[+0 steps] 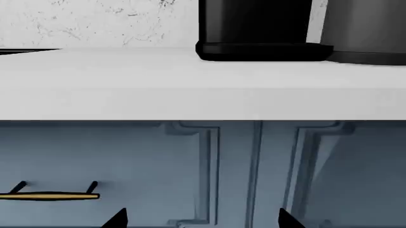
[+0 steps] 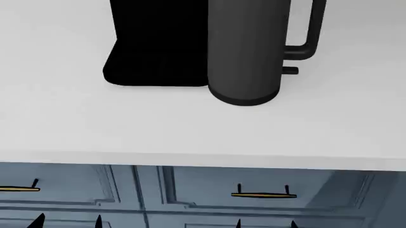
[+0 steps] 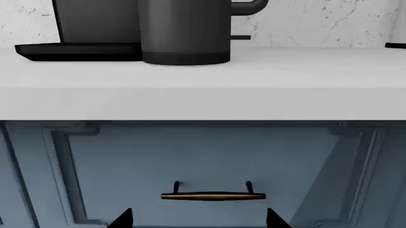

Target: Press the button to open the lid of the electric kettle.

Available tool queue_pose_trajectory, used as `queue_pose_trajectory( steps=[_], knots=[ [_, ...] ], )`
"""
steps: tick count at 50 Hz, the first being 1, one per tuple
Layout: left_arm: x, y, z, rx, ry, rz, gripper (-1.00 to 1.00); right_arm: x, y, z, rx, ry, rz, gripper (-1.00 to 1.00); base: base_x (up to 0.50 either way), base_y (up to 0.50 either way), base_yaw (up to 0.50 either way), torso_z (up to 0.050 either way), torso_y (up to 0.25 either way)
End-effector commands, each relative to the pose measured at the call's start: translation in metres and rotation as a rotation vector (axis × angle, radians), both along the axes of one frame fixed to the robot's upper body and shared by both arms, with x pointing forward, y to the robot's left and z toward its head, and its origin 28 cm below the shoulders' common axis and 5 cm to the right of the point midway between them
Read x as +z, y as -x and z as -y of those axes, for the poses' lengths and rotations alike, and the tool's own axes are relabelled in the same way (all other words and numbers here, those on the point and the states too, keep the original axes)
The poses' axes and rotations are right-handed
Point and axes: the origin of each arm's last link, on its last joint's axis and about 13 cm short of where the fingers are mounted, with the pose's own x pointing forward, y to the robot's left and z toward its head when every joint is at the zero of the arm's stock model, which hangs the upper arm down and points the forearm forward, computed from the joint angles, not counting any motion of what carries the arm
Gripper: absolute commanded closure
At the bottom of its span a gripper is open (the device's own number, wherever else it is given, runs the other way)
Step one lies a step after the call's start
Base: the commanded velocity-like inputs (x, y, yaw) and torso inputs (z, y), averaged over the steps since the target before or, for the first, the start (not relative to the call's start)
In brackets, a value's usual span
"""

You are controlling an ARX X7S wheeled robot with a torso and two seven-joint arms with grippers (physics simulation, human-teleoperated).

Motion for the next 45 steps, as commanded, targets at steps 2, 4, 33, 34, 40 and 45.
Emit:
queue_pose_trajectory(
  steps=[2,4,33,34,40,45],
  knots=[
    [0.000,0.000,0.001,-0.003,0.002,0.011,-1.00,0.000,-0.001,0.000,-0.006,0.006,0.001,-1.00,0.00,0.00,0.00,0.000,0.000],
    [0.001,0.001,0.001,-0.006,0.006,0.022,-1.00,0.002,0.000,0.001,-0.002,-0.009,0.014,-1.00,0.00,0.00,0.00,0.000,0.000],
    [0.086,-0.012,-0.004,0.032,0.032,0.159,-1.00,0.105,0.003,0.005,-0.026,0.058,0.187,-1.00,0.00,0.00,0.00,-0.006,0.000],
    [0.099,-0.012,-0.005,0.035,0.039,0.179,-1.00,0.117,0.003,0.005,-0.033,0.069,0.207,-1.00,0.00,0.00,0.00,-0.013,0.000],
    [0.142,-0.024,-0.009,0.071,0.011,0.244,-1.00,0.164,0.000,0.011,-0.055,0.089,0.277,-1.00,0.00,0.00,0.00,-0.013,0.000],
    [0.155,-0.035,-0.011,0.083,0.005,0.244,-1.00,0.181,-0.013,0.014,-0.048,0.079,0.273,-1.00,0.00,0.00,0.00,-0.013,0.000]
  ],
)
